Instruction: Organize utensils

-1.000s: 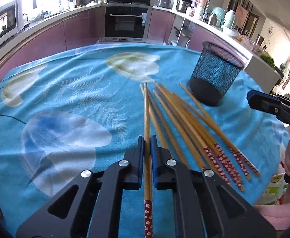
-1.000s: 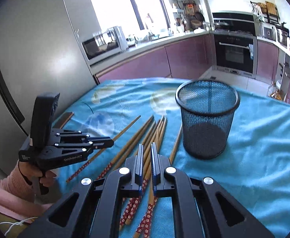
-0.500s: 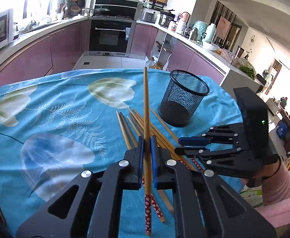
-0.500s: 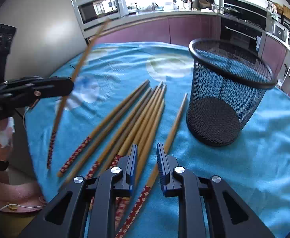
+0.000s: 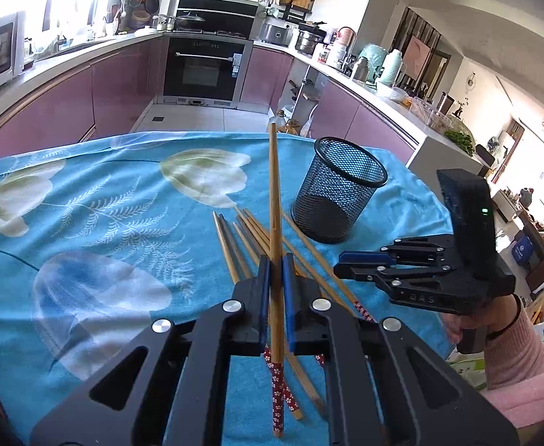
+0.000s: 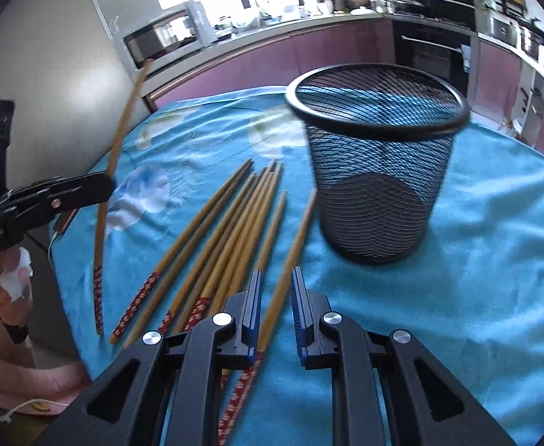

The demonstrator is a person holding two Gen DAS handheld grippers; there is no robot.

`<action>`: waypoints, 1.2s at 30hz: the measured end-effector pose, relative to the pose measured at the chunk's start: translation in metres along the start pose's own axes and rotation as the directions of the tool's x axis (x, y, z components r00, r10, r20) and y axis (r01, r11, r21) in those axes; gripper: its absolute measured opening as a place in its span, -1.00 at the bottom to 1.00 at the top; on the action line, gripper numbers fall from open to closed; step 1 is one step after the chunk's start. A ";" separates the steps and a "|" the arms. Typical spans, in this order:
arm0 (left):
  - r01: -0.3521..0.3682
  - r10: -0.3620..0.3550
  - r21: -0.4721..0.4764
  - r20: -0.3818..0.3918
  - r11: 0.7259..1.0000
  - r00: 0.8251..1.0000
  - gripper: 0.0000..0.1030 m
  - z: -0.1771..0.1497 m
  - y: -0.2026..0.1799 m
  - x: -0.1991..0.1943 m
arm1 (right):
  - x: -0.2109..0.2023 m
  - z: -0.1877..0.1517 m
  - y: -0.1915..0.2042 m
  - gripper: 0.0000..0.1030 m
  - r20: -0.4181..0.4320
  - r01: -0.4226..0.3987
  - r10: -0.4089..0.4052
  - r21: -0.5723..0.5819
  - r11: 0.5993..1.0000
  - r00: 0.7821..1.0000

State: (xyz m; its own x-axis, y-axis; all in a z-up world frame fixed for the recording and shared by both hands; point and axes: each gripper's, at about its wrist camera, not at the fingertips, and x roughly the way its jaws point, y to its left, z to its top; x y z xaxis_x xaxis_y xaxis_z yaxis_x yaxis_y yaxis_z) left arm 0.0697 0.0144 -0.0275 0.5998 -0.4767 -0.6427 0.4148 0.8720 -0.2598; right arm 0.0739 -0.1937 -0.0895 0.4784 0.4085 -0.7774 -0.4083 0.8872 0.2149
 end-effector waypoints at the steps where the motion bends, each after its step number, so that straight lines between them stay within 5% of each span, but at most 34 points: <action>1: 0.000 0.000 0.003 0.002 1.000 1.000 -0.85 0.001 -0.001 0.000 | 0.003 0.003 -0.001 -0.70 -0.006 0.013 -0.013 -0.002 1.000 1.000; 14: 0.029 -0.030 0.021 0.047 0.999 0.998 -0.85 0.015 -0.010 -0.018 | 0.016 0.006 0.014 -0.81 -0.010 0.071 -0.072 -0.063 0.995 0.997; 21: 0.052 -0.055 0.030 0.078 0.998 0.995 -0.85 0.025 -0.013 -0.027 | -0.022 0.007 0.005 -0.89 0.108 -0.041 0.043 -0.018 0.999 0.993; 26: 0.090 -0.094 0.045 0.119 0.995 0.988 -0.85 0.039 -0.023 -0.037 | -0.069 0.013 0.005 -0.89 0.237 -0.087 0.092 -0.034 0.996 0.967; 36: 0.132 -0.149 0.093 0.214 0.987 0.965 -0.85 0.080 -0.051 -0.048 | -0.139 0.042 -0.003 -0.89 0.462 -0.080 0.097 -0.057 0.995 0.881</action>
State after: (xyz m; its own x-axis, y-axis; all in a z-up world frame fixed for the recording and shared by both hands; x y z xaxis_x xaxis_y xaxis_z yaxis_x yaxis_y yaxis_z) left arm 0.0746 -0.0159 0.0740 0.6637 -0.6140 -0.4273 0.5521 0.7875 -0.2740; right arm 0.0415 -0.2436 0.0428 0.7413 0.5457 -0.3908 -0.4889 0.8379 0.2425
